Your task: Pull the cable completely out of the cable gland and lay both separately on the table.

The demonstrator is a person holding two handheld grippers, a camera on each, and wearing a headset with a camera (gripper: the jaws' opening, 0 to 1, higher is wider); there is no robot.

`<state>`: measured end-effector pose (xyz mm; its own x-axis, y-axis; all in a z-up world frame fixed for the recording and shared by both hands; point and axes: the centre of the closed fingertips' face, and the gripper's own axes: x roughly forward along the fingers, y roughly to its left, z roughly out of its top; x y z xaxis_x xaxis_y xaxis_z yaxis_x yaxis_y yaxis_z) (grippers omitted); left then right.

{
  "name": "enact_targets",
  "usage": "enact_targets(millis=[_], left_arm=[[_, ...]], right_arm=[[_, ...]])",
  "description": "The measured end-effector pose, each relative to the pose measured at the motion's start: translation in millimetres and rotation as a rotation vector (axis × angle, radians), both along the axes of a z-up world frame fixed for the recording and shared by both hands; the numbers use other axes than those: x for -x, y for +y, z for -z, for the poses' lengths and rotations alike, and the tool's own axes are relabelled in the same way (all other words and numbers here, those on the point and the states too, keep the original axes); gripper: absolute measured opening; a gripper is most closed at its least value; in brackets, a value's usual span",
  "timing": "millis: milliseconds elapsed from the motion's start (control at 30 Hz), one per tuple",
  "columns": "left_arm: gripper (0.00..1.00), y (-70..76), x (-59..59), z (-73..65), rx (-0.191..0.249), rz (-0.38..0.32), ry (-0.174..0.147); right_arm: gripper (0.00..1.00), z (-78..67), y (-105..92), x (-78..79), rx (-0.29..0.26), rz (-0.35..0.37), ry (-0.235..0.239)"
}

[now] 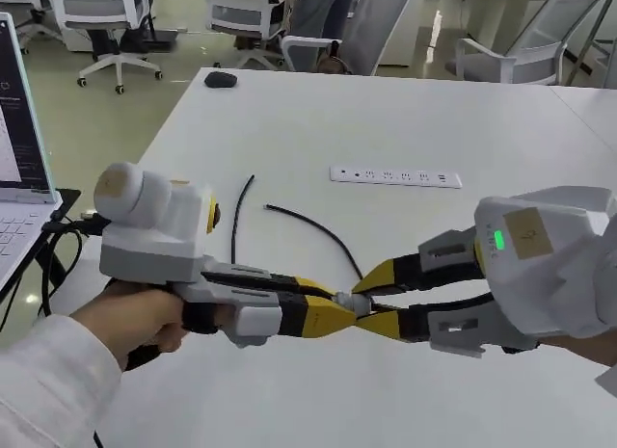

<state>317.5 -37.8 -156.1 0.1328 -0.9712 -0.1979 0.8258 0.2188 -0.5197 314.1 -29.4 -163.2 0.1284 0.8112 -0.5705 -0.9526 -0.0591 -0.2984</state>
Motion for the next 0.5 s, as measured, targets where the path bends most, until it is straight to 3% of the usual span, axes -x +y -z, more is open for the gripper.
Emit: enact_targets(millis=[33,67,133,233,300,433,500], left_arm=[[0.15,0.6,-0.3,-4.6,0.024,0.001,-0.024],[0.15,1.5,0.8,-7.4,0.040,0.006,-0.024],[0.15,3.8,0.8,-14.6,0.071,0.007,-0.055],[0.15,6.4,0.2,-23.3,0.092,0.012,-0.131],[0.15,7.9,1.5,-26.9,0.099,0.017,-0.150],[0.15,7.9,2.7,-32.8,0.108,0.026,-0.223],[0.15,8.2,1.8,-33.6,0.106,0.022,-0.242]], right_arm=[[0.12,-6.0,0.9,-0.9,-0.058,0.008,0.040],[0.12,-9.0,0.8,0.3,-0.088,0.013,0.083],[0.13,-17.0,-0.8,0.7,-0.166,0.029,0.188],[0.15,-30.1,-2.0,-1.2,-0.303,0.056,0.338],[0.16,-32.4,-4.9,-0.9,-0.339,0.058,0.391],[0.16,-43.7,-3.7,1.5,-0.459,0.067,0.533],[0.15,-44.1,-4.5,0.7,-0.481,0.075,0.573]])
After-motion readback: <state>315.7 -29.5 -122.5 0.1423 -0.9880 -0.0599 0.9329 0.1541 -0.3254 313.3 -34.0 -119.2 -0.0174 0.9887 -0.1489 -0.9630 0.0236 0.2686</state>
